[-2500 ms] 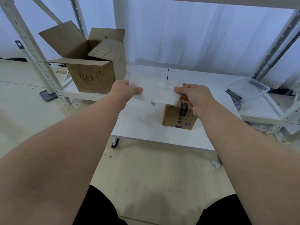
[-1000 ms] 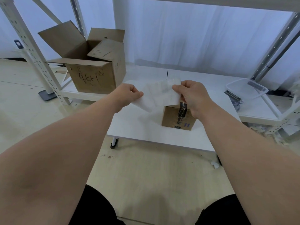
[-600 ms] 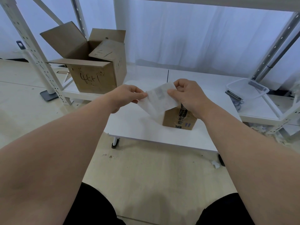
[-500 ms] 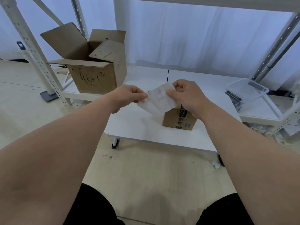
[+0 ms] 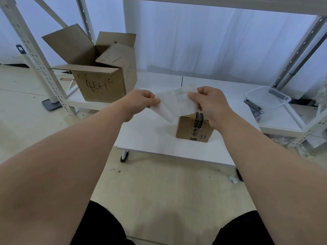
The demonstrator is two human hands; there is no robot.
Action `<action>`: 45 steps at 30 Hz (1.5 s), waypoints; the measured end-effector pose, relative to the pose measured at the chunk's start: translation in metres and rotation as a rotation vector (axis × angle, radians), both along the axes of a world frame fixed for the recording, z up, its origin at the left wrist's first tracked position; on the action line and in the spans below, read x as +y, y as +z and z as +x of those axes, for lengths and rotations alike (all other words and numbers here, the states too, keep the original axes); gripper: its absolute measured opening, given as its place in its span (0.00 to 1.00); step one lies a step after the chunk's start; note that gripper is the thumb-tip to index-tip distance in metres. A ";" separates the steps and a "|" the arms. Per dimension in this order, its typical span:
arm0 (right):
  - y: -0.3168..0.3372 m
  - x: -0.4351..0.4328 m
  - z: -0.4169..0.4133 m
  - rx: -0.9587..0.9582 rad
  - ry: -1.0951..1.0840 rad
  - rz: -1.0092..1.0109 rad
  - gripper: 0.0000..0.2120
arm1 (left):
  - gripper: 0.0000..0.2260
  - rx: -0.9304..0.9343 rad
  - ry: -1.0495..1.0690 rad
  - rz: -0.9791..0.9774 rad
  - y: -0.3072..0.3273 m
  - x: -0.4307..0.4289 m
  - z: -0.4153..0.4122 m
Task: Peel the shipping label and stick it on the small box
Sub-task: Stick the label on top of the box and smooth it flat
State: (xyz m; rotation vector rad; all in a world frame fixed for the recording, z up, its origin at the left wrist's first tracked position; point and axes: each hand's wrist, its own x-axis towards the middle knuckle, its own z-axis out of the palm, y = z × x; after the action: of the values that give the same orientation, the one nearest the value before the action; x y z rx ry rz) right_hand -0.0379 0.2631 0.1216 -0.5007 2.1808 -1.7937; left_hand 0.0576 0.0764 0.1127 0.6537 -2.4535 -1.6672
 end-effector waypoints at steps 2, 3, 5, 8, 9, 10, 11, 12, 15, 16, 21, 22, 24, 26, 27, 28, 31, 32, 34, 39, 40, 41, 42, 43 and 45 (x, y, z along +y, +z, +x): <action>-0.001 -0.001 0.000 -0.018 -0.005 -0.005 0.04 | 0.07 0.006 0.031 -0.024 0.000 0.001 -0.002; -0.002 -0.002 0.000 -0.023 -0.009 -0.002 0.05 | 0.08 0.006 0.049 -0.040 0.000 0.001 -0.003; -0.003 -0.003 0.000 -0.023 -0.019 0.005 0.05 | 0.08 0.000 0.085 -0.056 -0.001 0.002 -0.005; -0.004 -0.004 -0.001 -0.029 -0.037 0.005 0.04 | 0.10 -0.008 0.132 -0.054 -0.003 0.002 -0.009; -0.004 -0.005 -0.001 -0.033 -0.042 0.002 0.03 | 0.11 -0.009 0.145 -0.057 -0.004 0.003 -0.010; -0.004 -0.004 -0.001 -0.035 -0.044 -0.001 0.03 | 0.11 -0.012 0.158 -0.061 -0.004 0.003 -0.010; -0.004 -0.004 -0.002 -0.036 -0.044 -0.004 0.03 | 0.11 -0.015 0.168 -0.063 -0.005 0.003 -0.011; -0.004 -0.004 -0.002 -0.036 -0.043 -0.008 0.02 | 0.11 -0.019 0.174 -0.064 -0.005 0.003 -0.011; -0.004 -0.003 -0.002 -0.044 -0.042 -0.025 0.03 | 0.10 -0.025 0.182 -0.067 -0.005 0.002 -0.011; -0.004 -0.002 -0.001 -0.047 -0.044 -0.029 0.04 | 0.10 -0.023 0.184 -0.067 -0.006 0.002 -0.010; -0.005 -0.004 -0.002 -0.066 -0.057 -0.054 0.04 | 0.07 -0.008 0.200 -0.080 -0.006 0.001 -0.010; -0.005 -0.004 -0.002 -0.071 -0.059 -0.062 0.04 | 0.07 -0.002 0.206 -0.081 -0.006 0.001 -0.009; -0.004 -0.004 -0.002 -0.077 -0.063 -0.076 0.03 | 0.07 0.006 0.221 -0.089 -0.005 0.001 -0.009; -0.004 -0.003 -0.002 -0.078 -0.073 -0.092 0.03 | 0.07 0.026 0.232 -0.093 -0.005 0.002 -0.008; -0.005 -0.003 -0.002 -0.076 -0.080 -0.099 0.03 | 0.08 0.046 0.236 -0.093 -0.005 0.003 -0.009; -0.005 -0.003 -0.002 -0.075 -0.088 -0.109 0.04 | 0.09 0.072 0.239 -0.095 -0.006 0.002 -0.009; -0.004 -0.003 -0.004 -0.095 -0.131 -0.152 0.05 | 0.09 0.158 0.246 -0.119 -0.007 0.001 -0.008; -0.004 -0.003 -0.005 -0.105 -0.145 -0.170 0.05 | 0.08 0.180 0.245 -0.127 -0.007 0.001 -0.008; -0.003 -0.002 -0.006 -0.116 -0.160 -0.200 0.06 | 0.08 0.215 0.246 -0.137 -0.008 0.000 -0.008; -0.002 -0.001 -0.009 -0.130 -0.180 -0.249 0.05 | 0.12 0.221 0.220 -0.186 -0.005 0.000 -0.008; -0.002 -0.001 -0.009 -0.134 -0.183 -0.251 0.05 | 0.12 0.224 0.218 -0.211 -0.004 0.000 -0.009; -0.002 -0.002 -0.009 -0.139 -0.187 -0.254 0.05 | 0.11 0.232 0.219 -0.253 -0.002 0.002 -0.009; -0.002 -0.002 -0.009 -0.150 -0.193 -0.260 0.05 | 0.10 0.241 0.223 -0.304 0.001 0.004 -0.009; -0.002 -0.003 -0.009 -0.166 -0.200 -0.269 0.05 | 0.10 0.259 0.223 -0.346 0.004 0.006 -0.009; -0.002 -0.004 -0.008 -0.207 -0.214 -0.293 0.06 | 0.09 0.319 0.206 -0.361 0.008 0.009 -0.010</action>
State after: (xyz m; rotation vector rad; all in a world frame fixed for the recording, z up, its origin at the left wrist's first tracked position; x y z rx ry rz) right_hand -0.0460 0.2595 0.1200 -0.1327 1.9035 -2.1858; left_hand 0.0473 0.0859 0.1212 0.5220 -2.2800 -1.1150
